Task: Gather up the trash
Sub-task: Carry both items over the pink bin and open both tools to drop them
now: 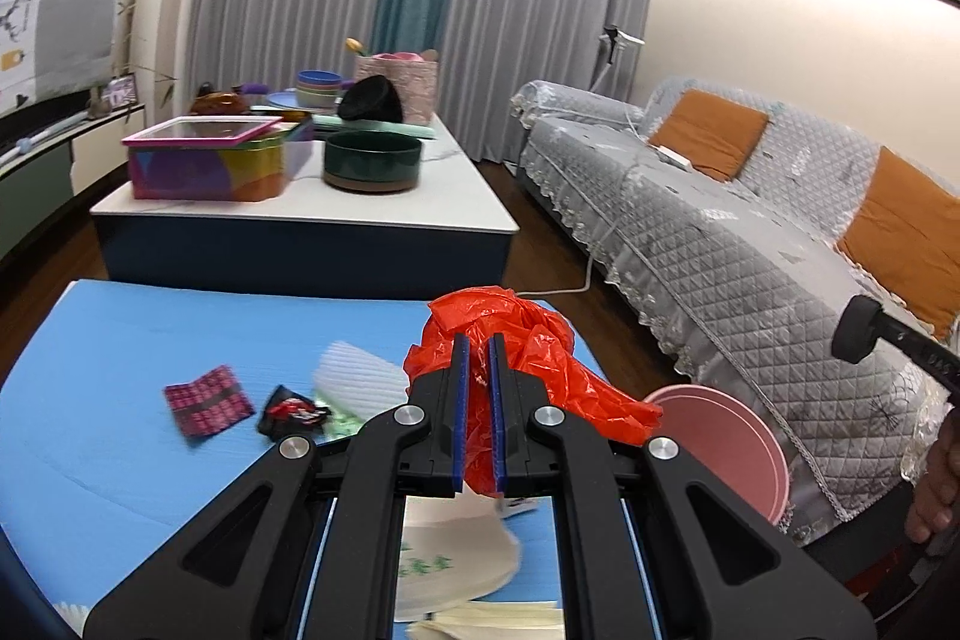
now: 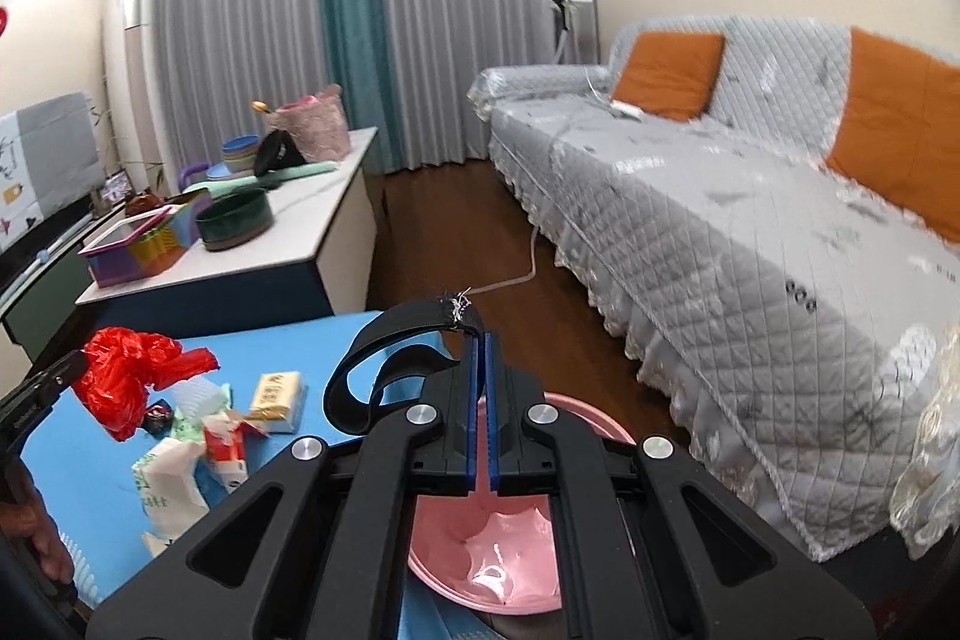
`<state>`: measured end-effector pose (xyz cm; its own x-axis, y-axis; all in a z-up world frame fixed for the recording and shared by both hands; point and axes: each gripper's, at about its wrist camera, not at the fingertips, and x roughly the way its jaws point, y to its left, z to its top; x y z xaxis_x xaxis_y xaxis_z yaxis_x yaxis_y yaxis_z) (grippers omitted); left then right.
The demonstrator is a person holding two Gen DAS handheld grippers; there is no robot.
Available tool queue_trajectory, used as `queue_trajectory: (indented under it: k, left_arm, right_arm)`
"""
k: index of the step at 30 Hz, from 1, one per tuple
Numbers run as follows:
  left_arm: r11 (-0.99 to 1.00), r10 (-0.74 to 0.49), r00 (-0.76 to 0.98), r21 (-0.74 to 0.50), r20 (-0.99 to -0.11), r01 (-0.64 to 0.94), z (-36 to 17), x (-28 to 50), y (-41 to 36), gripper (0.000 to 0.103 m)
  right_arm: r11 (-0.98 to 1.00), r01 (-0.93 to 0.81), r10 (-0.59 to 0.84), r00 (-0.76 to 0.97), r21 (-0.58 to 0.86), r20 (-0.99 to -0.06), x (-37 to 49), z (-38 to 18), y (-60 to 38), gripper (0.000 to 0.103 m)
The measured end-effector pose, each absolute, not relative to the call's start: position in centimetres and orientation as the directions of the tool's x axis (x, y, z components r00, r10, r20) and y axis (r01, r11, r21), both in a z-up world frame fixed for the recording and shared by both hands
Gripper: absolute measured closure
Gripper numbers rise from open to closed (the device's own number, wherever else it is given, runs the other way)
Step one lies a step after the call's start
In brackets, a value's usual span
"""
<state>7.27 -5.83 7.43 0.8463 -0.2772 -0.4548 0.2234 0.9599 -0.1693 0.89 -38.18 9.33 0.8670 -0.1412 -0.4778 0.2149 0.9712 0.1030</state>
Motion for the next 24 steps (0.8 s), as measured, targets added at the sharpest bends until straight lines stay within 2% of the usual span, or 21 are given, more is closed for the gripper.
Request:
queue_trajectory:
  k: [12,24]
  left_arm:
    - [0.913,-0.403,0.787,-0.154,-0.467,0.377,7.0,7.5,-14.1,0.097]
    - [0.858,-0.494,0.692,-0.167,-0.526,0.486,3.8,9.2,-22.0,0.097]
  right_arm:
    - [0.944,0.307,-0.204,0.832,0.122,-0.515,1.7,6.6,-43.3,0.101]
    - [0.935,0.318,-0.181,0.804,0.154,-0.566,3.4,4.4,-45.9,0.100]
